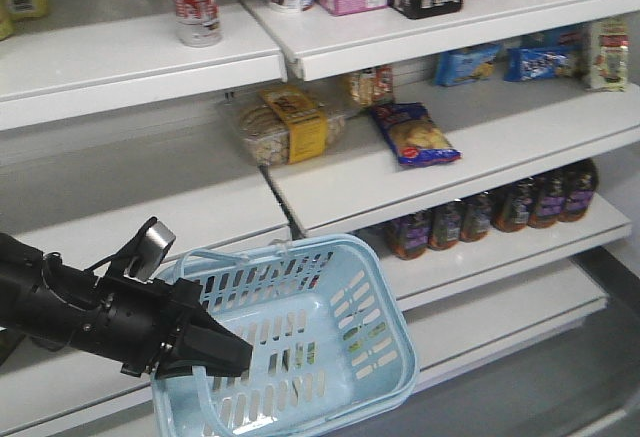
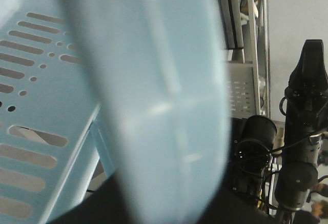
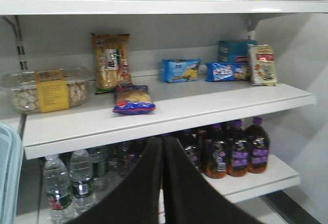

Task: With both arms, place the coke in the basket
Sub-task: 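Approach the shelf holding the red Coca-Cola bottle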

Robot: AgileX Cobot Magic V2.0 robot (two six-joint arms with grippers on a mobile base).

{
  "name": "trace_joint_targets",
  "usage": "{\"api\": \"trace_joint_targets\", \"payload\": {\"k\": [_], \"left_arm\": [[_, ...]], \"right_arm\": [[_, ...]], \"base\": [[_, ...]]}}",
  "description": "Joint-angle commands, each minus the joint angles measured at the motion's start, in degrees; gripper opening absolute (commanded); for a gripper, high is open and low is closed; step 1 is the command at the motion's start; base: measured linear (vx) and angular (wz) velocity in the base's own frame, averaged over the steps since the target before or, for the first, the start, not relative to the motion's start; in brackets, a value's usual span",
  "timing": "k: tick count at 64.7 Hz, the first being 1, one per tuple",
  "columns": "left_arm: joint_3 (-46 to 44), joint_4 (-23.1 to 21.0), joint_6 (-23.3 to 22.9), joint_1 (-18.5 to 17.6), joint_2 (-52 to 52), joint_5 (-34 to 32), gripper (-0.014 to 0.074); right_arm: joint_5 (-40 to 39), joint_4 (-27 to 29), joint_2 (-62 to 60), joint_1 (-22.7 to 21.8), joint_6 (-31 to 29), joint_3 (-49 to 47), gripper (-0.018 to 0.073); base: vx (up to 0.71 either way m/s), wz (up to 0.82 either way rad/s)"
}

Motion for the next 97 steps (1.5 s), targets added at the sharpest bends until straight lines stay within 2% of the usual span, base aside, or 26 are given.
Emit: {"api": "trace_joint_targets", "payload": {"k": [1, 48, 97], "left_arm": [[-1.1, -4.5, 0.6, -0.2, -2.5, 4.0, -0.0006], [-1.1, -4.5, 0.6, -0.2, -2.5, 4.0, -0.0006], [-1.1, -4.5, 0.6, -0.2, -2.5, 4.0, -0.0006]], "right_arm": [[-4.3, -0.4, -0.8, -0.3, -0.3, 0.6, -0.001], [-4.2, -0.4, -0.8, -0.3, -0.3, 0.6, -0.001], [-4.2, -0.4, -0.8, -0.3, -0.3, 0.6, -0.001]], "base": [[0.15, 0.62], [0.12, 0.46], [0.03, 0.04]]}}
